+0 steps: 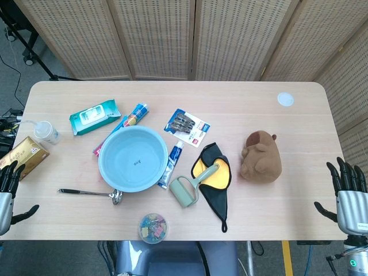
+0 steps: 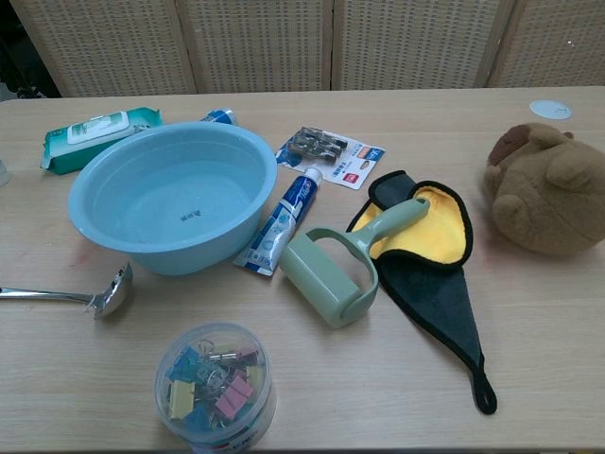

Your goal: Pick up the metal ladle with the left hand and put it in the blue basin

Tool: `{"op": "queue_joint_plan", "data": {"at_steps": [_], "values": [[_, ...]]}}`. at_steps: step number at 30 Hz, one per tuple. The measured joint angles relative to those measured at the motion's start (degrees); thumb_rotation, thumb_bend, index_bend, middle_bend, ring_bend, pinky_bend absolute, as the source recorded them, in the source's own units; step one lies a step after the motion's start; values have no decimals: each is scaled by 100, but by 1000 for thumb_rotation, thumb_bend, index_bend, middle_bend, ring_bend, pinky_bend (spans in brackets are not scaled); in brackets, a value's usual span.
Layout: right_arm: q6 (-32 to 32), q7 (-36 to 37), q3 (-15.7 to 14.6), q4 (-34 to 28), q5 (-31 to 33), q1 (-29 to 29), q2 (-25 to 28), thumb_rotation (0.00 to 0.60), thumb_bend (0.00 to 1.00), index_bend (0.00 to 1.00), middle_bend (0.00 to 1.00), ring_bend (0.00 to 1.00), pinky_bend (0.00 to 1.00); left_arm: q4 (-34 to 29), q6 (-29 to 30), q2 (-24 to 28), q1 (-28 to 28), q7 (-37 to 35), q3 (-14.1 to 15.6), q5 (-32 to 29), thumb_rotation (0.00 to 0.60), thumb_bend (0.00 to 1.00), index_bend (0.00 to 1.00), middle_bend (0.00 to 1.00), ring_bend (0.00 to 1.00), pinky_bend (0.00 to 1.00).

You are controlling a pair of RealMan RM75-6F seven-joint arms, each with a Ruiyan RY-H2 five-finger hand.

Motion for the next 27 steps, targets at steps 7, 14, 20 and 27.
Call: {"op": "queue_joint_plan", "data": {"at_steps": [7, 14, 20, 27], "values": [[-19, 73, 26, -27, 62, -8, 41, 600, 0, 71, 0, 0, 0, -21, 40, 16, 51, 10, -28, 42, 600, 0, 0, 0, 0, 0], [-54, 79, 18, -70, 68, -2, 51, 600, 0, 71, 0, 0, 0, -21, -30, 17, 52, 35, -15, 123, 600, 1, 0, 0, 12, 2], [-126, 100, 25, -46, 158, 9, 35, 600, 0, 71, 0, 0, 0, 47, -345, -21, -65, -26, -24, 90, 600, 15, 0, 609, 618, 469], [-111, 197, 65, -54, 194, 4, 68, 600, 0, 72, 0, 0, 0, 236, -1254, -78, -437, -474, 0, 17, 600, 18, 0, 864, 898, 900]]}}
